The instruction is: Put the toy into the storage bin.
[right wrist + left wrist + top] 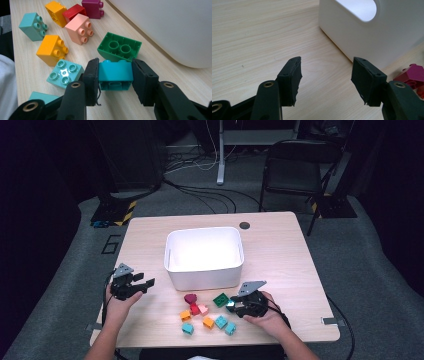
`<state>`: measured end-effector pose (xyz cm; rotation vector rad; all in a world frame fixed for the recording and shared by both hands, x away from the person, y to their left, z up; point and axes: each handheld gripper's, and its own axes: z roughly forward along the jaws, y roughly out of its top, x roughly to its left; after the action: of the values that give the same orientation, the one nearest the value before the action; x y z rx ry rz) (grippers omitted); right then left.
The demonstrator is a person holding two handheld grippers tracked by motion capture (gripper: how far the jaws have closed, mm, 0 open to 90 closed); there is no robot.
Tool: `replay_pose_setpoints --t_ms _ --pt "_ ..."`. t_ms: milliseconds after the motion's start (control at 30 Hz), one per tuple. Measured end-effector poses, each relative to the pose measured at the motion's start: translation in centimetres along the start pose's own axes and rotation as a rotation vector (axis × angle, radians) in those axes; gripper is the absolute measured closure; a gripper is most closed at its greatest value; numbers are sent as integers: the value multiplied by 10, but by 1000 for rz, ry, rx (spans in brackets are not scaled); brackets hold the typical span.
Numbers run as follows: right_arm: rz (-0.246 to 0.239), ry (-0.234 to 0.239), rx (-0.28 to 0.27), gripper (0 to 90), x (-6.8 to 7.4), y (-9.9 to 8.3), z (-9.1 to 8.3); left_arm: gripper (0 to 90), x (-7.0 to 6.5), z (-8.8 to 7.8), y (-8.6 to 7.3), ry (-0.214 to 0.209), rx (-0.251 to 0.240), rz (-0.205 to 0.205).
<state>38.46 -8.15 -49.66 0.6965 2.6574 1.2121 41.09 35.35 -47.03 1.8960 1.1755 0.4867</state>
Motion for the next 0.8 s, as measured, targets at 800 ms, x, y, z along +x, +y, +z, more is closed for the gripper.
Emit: replay_pose_setpoints --t_ms 800 --pt "51 -11 -36 586 -7 24 -35 410 7 -2 -6 24 -7 -30"
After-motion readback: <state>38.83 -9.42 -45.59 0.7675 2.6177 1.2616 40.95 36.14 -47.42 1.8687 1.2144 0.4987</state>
